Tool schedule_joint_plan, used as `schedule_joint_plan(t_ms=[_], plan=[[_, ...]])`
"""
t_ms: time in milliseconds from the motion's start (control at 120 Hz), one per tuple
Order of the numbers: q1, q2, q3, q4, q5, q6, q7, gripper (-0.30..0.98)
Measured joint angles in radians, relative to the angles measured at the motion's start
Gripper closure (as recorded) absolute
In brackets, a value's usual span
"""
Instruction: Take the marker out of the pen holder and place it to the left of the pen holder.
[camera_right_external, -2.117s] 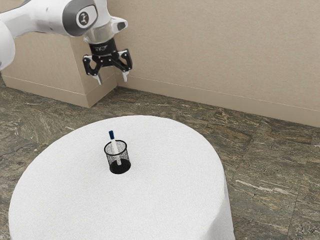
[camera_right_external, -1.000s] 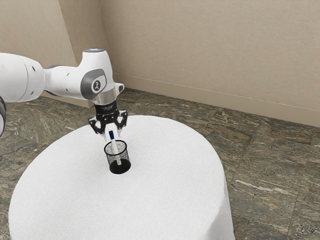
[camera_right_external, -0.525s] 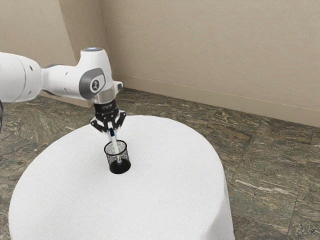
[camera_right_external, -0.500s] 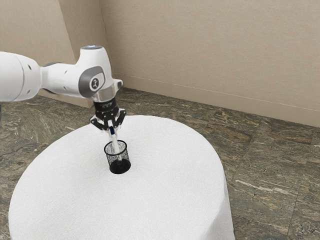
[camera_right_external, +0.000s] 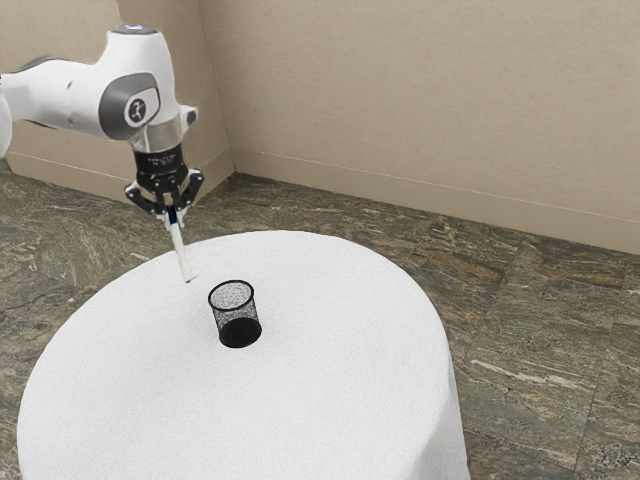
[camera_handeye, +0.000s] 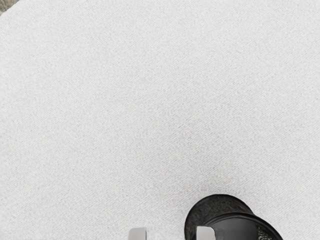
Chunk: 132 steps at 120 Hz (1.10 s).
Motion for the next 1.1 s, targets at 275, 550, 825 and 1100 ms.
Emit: schedule_joint_plan(t_ms=[275,550,825,1100], plan=[[0.127,0.125,0.011,-0.035,0.024,-0.111,0.056,0.76],[0.160,0.195,0.012,-0.039,-0.057,-0.134,0.168,0.71],[0.160,0.192,0.012,-0.033,-0.087,-0.123,0.249,0.29],[0.063,0.001,-0.111,0.165,-0.129,-0.135,0.371,0.08]])
